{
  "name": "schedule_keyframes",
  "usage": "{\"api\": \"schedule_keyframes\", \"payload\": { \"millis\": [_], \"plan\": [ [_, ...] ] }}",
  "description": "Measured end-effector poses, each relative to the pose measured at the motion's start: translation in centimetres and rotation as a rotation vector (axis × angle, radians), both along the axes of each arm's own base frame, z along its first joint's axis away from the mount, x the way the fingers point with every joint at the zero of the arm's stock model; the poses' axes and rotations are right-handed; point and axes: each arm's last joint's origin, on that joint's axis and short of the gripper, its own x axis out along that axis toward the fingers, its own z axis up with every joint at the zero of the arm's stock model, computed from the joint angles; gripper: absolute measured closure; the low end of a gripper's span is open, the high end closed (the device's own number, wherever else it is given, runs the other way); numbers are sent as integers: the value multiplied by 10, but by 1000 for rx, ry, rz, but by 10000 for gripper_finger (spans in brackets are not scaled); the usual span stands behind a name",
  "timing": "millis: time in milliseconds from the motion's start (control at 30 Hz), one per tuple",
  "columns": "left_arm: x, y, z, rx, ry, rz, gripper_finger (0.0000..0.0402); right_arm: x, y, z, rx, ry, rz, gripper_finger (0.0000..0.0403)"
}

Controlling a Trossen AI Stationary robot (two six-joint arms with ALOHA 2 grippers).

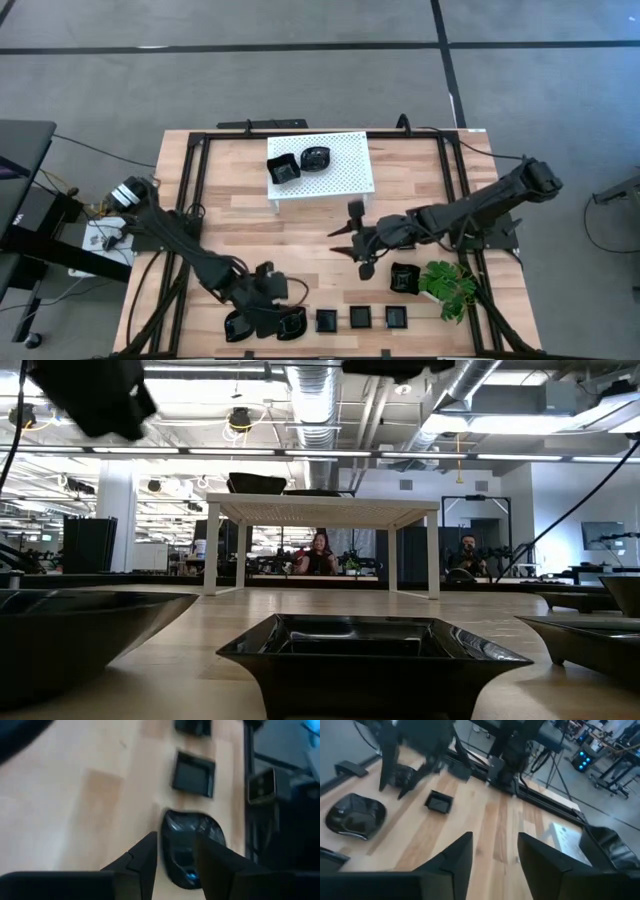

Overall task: Pick & Place Mini shaped plates
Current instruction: Stack the black leaf shaped plate on top of the black leaf shaped plate on the shelf

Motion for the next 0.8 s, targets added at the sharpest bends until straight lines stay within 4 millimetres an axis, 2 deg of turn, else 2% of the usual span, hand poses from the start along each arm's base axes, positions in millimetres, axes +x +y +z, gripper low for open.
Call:
{"api": "schedule_keyframes", "payload": {
  "millis": [100,233,400,800],
  "plan": [
    [8,-5,-17,-43,47,-5,287,-1,4,0,-1,2,12,240],
    [16,-1,-38,-95,151,72,295,-2,5,0,16,6,9,235],
    [23,4,-52,-187,260,127,295,-2,5,-1,18,9,8,237],
    [23,4,-54,-228,283,175,296,-2,5,-1,21,10,7,242]
  ]
}}
